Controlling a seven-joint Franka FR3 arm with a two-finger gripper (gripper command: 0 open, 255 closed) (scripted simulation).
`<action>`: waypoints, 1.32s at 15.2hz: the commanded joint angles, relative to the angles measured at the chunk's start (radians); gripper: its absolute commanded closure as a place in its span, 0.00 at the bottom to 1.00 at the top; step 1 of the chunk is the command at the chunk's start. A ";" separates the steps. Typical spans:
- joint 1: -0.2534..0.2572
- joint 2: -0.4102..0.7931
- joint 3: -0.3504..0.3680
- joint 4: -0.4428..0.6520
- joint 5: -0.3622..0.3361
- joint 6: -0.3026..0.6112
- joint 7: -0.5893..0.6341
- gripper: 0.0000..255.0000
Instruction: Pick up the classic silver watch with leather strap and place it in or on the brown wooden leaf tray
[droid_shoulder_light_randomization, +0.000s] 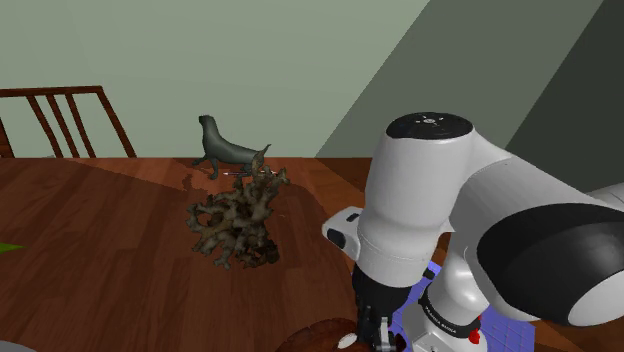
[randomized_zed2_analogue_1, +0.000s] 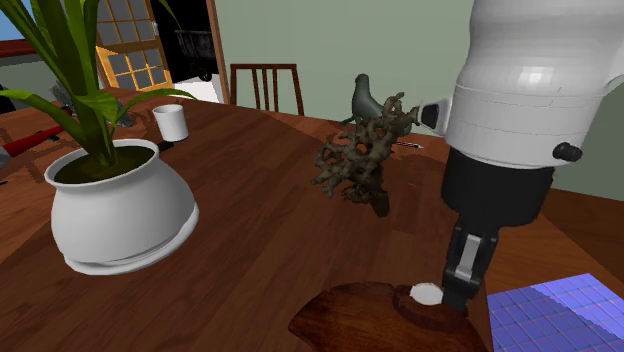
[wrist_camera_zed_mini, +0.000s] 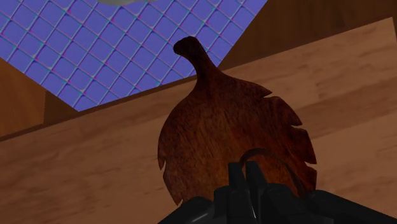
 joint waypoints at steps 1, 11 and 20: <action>0.003 0.005 0.009 -0.023 0.009 0.028 -0.004 1.00; 0.012 0.068 0.061 -0.116 0.058 0.182 -0.023 1.00; 0.012 0.068 0.061 -0.116 0.058 0.182 -0.023 0.00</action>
